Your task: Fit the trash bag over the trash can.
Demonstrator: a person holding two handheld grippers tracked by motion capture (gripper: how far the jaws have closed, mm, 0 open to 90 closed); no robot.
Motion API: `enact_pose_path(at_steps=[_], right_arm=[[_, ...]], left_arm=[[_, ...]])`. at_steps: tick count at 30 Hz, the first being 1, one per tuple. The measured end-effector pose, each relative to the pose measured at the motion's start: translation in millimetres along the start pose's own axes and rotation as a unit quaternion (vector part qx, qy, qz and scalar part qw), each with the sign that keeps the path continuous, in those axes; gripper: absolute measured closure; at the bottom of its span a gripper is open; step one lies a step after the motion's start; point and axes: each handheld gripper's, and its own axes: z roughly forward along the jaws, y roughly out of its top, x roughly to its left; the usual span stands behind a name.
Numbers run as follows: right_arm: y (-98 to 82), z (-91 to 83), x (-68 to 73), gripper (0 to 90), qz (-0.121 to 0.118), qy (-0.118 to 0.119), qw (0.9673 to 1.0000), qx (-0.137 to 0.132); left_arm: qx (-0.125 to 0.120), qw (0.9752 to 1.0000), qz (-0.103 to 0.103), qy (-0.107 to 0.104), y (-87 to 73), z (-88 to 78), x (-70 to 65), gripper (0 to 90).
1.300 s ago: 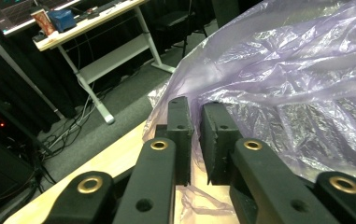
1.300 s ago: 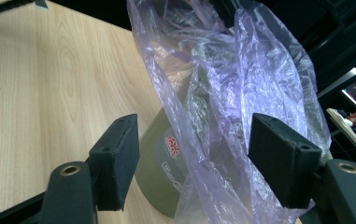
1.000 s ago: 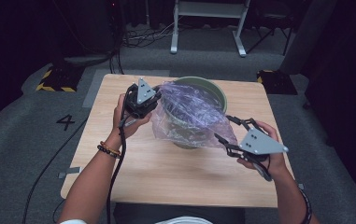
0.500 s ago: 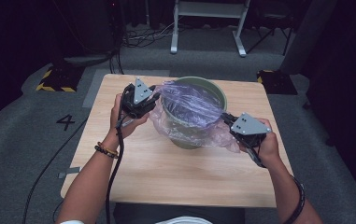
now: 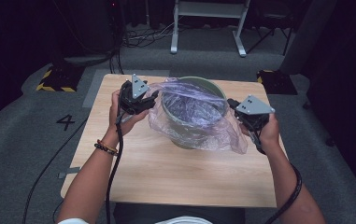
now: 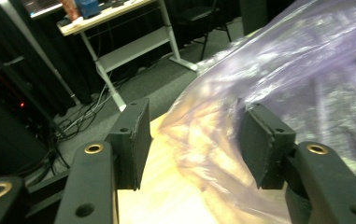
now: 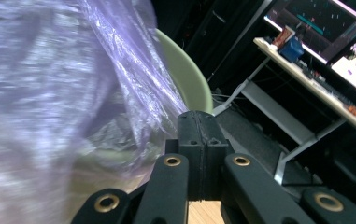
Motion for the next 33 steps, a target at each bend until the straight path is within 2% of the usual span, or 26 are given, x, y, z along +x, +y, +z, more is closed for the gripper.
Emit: enact_pose_path(at_steps=[1,2,3,4,5,7,9,11,14,15,16,17,18,22,28,33], right_arm=[[-0.3,6.3,-6.1,90.0,0.010,-0.004,0.9999,0.003],[-0.3,6.3,-6.1,90.0,0.010,-0.004,0.9999,0.003],[-0.6,12.2,-11.3,90.0,0.024,-0.006,0.9997,-0.002],[-0.6,12.2,-11.3,90.0,0.024,-0.006,0.9997,-0.002],[-0.3,14.7,-12.9,90.0,0.025,-0.012,0.9996,-0.003],[1.0,24.2,-18.0,90.0,0.030,-0.009,0.9995,0.002],[1.5,30.7,-21.7,90.0,0.028,-0.011,0.9995,0.006],[0.5,38.3,-26.7,90.0,0.037,-0.006,0.9993,0.005],[-1.6,45.1,-30.6,90.0,0.043,0.000,0.9991,0.005],[-4.8,51.8,-34.2,90.0,0.049,0.004,0.9987,0.010],[-4.8,51.8,-34.2,90.0,0.049,0.004,0.9987,0.010],[-8.8,57.5,-38.4,90.0,0.065,0.012,0.9977,0.013],[-8.8,57.5,-38.4,90.0,0.065,0.012,0.9977,0.013],[-18.6,68.0,-43.2,90.0,0.104,0.023,0.9941,0.015],[-32.6,81.6,-48.2,90.0,0.130,0.020,0.9909,0.028],[-39.0,88.0,-49.0,90.0,0.142,0.025,0.9890,0.033]], left_arm=[[0.000,0.9999,-0.003,-0.011,-2.0,1.8,4.9,47.7],[0.000,0.9999,-0.003,-0.011,-2.0,1.8,4.9,52.4],[0.004,0.9999,0.007,-0.015,-4.1,3.7,6.5,56.6],[0.004,0.9999,0.007,-0.015,-4.1,3.7,6.5,60.9],[0.007,0.9996,0.016,-0.022,-5.1,5.6,6.6,60.9],[0.011,0.9992,0.032,-0.018,-4.8,7.6,6.4,70.5],[0.015,0.9990,0.036,-0.022,-4.4,10.1,7.0,74.3],[0.018,0.9986,0.040,-0.029,-4.7,13.4,7.6,84.4],[0.028,0.9982,0.046,-0.025,-5.6,21.2,7.3,87.1],[0.030,0.9982,0.039,-0.035,-6.9,27.2,9.5,87.1],[0.030,0.9982,0.039,-0.035,-6.9,27.2,9.5,87.1],[0.033,0.9981,0.034,-0.039,-9.1,33.1,11.2,87.1],[0.033,0.9981,0.034,-0.039,-9.1,33.1,11.2,87.1],[0.044,0.9976,0.011,-0.052,-14.6,48.9,13.4,88.4],[0.051,0.9973,-0.002,-0.052,-15.9,65.5,10.5,86.9],[0.061,0.9968,-0.002,-0.052,-19.2,76.0,6.3,86.2]])
